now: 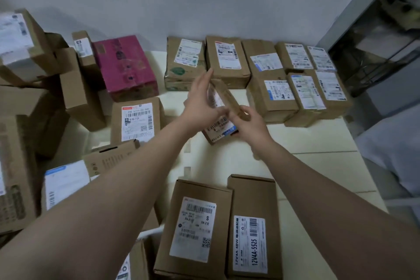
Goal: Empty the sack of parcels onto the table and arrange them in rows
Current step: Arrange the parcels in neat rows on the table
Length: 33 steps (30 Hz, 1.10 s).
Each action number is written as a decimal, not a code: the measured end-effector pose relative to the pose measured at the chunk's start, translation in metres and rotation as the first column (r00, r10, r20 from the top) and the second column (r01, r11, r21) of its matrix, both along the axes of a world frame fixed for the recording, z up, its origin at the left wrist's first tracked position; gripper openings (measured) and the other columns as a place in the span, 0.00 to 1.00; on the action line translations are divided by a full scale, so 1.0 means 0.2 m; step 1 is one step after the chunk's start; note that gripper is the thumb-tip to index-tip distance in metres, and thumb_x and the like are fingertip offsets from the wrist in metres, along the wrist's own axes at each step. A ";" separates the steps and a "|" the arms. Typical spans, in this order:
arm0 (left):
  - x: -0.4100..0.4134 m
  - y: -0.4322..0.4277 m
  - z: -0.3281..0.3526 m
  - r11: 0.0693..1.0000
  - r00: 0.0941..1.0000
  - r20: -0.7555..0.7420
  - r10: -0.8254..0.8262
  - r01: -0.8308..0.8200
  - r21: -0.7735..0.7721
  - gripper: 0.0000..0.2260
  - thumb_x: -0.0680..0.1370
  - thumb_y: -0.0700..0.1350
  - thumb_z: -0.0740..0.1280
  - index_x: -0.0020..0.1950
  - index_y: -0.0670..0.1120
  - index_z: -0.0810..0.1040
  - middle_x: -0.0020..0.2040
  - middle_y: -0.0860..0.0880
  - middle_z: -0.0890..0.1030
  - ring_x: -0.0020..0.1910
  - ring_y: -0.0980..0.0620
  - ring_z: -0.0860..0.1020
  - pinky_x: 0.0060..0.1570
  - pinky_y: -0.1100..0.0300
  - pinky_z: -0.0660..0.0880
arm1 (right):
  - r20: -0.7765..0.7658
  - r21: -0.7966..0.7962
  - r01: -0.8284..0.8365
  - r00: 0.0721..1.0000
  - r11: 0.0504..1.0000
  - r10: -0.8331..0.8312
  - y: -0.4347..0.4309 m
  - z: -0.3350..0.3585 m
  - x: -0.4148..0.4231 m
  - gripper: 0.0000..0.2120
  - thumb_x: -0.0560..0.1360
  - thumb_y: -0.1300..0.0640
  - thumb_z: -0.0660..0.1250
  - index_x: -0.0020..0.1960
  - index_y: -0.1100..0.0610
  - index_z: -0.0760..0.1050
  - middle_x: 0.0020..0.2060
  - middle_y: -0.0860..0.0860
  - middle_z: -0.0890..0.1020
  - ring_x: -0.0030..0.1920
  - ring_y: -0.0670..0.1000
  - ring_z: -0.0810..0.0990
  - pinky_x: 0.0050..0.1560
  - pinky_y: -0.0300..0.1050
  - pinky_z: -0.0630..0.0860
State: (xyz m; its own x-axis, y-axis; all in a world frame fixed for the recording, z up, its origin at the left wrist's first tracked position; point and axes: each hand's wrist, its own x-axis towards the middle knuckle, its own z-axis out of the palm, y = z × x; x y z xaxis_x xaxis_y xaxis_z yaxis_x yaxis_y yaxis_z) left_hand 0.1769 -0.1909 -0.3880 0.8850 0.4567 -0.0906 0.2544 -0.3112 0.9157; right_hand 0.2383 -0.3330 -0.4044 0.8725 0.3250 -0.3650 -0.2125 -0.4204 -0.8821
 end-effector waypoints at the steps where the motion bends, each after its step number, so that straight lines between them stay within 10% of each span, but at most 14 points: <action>1: 0.02 -0.03 -0.02 0.999 0.999 -0.026 0.022 -0.021 0.035 0.47 0.69 0.47 0.77 0.79 0.57 0.51 0.79 0.53 0.47 0.78 0.50 0.50 0.74 0.43 0.57 | -0.089 0.047 0.102 0.991 0.994 -0.098 0.00 -0.03 0.01 0.22 0.75 0.48 0.70 0.65 0.56 0.72 0.48 0.45 0.78 0.54 0.53 0.81 0.48 0.47 0.82; 6: 0.04 -0.17 -0.20 0.994 0.948 -0.305 0.088 -0.101 -0.027 0.44 0.73 0.48 0.74 0.79 0.60 0.48 0.79 0.46 0.47 0.76 0.42 0.56 0.70 0.48 0.62 | -0.201 0.065 0.287 0.942 0.956 -0.269 -0.01 -0.16 0.09 0.15 0.78 0.56 0.67 0.63 0.59 0.75 0.56 0.54 0.82 0.54 0.55 0.83 0.52 0.45 0.81; 10: 0.03 -0.21 -0.25 0.965 0.989 -0.147 -0.031 -0.009 -0.263 0.36 0.78 0.39 0.67 0.79 0.59 0.52 0.70 0.56 0.67 0.62 0.53 0.71 0.59 0.60 0.70 | -0.163 0.058 0.190 0.970 0.980 -0.179 -0.06 -0.19 0.10 0.22 0.72 0.54 0.68 0.65 0.55 0.73 0.57 0.49 0.81 0.59 0.50 0.79 0.67 0.54 0.73; 13: 0.01 -0.22 -0.22 0.975 0.987 -0.161 -0.028 -0.008 -0.222 0.37 0.78 0.40 0.67 0.79 0.58 0.49 0.75 0.54 0.64 0.70 0.53 0.66 0.62 0.60 0.67 | -0.112 -0.043 -0.029 0.993 0.999 0.024 -0.15 -0.15 0.04 0.28 0.77 0.56 0.67 0.75 0.55 0.61 0.70 0.49 0.71 0.68 0.46 0.72 0.68 0.49 0.70; 17: -0.14 -0.22 -0.19 0.997 0.957 -0.287 -0.051 0.034 -0.063 0.39 0.76 0.48 0.71 0.79 0.58 0.51 0.76 0.50 0.64 0.73 0.47 0.64 0.67 0.51 0.69 | -0.013 -0.456 -0.270 0.955 0.848 0.297 -0.28 -0.14 -0.04 0.36 0.79 0.51 0.66 0.79 0.58 0.51 0.79 0.50 0.47 0.76 0.51 0.59 0.74 0.45 0.59; 29: -0.64 -0.20 -0.01 0.902 0.712 -0.613 -0.342 0.431 -0.003 0.49 0.68 0.55 0.78 0.80 0.56 0.50 0.79 0.48 0.54 0.76 0.44 0.58 0.72 0.51 0.61 | -0.135 -0.868 -0.248 0.951 0.429 0.277 -0.47 -0.09 -0.37 0.37 0.75 0.42 0.67 0.75 0.50 0.51 0.68 0.56 0.57 0.67 0.60 0.62 0.62 0.53 0.67; 33: -0.71 -0.27 -0.05 0.915 0.680 -0.679 -0.279 0.402 0.026 0.54 0.68 0.54 0.78 0.80 0.52 0.44 0.79 0.43 0.53 0.76 0.41 0.59 0.71 0.50 0.62 | -0.140 -0.867 -0.223 0.967 0.445 0.212 -0.57 -0.15 -0.43 0.44 0.76 0.35 0.61 0.79 0.54 0.43 0.73 0.58 0.55 0.68 0.61 0.66 0.62 0.53 0.69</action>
State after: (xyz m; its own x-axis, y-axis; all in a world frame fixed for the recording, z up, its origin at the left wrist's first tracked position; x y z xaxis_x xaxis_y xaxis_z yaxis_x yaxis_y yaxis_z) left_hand 0.0344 -0.2442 -0.3980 0.7293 0.1978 -0.6550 0.6100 -0.6218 0.4913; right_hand 0.1530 -0.4460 -0.4345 0.8157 0.0118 -0.5783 -0.0047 -0.9996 -0.0270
